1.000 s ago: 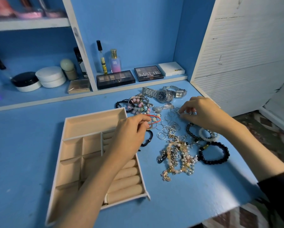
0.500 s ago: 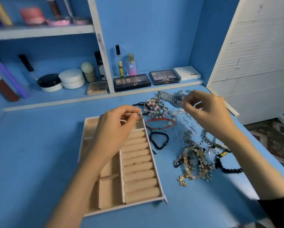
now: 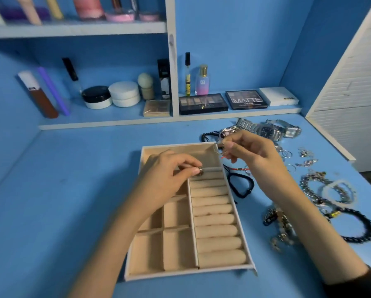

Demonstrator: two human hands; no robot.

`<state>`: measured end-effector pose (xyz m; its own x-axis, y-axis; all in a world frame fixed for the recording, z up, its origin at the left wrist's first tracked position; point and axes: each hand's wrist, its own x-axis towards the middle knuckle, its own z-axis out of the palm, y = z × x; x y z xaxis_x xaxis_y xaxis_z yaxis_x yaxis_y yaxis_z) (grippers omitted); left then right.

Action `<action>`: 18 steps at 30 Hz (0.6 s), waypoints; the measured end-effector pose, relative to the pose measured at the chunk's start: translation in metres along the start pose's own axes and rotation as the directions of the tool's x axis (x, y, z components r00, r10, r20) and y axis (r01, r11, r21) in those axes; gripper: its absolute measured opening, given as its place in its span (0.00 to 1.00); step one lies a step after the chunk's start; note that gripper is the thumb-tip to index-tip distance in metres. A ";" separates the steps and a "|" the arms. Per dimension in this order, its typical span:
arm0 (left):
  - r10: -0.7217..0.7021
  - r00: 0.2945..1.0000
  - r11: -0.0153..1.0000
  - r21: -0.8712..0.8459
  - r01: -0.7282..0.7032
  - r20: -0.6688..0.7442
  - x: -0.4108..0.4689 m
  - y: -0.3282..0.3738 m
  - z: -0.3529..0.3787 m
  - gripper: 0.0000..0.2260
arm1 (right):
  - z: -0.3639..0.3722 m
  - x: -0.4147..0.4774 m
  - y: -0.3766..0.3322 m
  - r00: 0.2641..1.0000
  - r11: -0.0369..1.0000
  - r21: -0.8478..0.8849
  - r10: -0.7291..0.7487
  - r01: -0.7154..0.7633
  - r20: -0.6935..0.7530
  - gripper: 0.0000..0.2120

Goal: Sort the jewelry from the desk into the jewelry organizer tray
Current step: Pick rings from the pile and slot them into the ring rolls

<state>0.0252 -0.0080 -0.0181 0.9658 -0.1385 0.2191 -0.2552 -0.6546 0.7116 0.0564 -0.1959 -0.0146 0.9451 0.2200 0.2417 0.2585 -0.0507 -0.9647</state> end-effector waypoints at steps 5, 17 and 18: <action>0.001 1.000 0.999 0.034 -0.001 0.014 -0.001 0.001 0.001 0.06 | 0.000 -0.002 0.001 1.000 0.998 -0.056 0.016 -0.016 0.000 0.05; 0.136 0.991 0.985 0.102 -0.137 0.018 -0.001 -0.001 -0.001 0.05 | -0.004 -0.006 0.000 1.000 0.997 -0.080 -0.005 0.004 -0.016 0.06; 0.140 0.990 0.984 0.110 -0.142 0.024 -0.002 -0.001 0.000 0.05 | -0.005 -0.007 0.000 1.000 0.996 -0.084 -0.007 0.005 -0.018 0.06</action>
<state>0.0240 -0.0067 -0.0190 0.9213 -0.2471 0.3004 -0.3835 -0.7058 0.5956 0.0512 -0.2019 -0.0157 0.9467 0.2029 0.2502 0.2795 -0.1308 -0.9512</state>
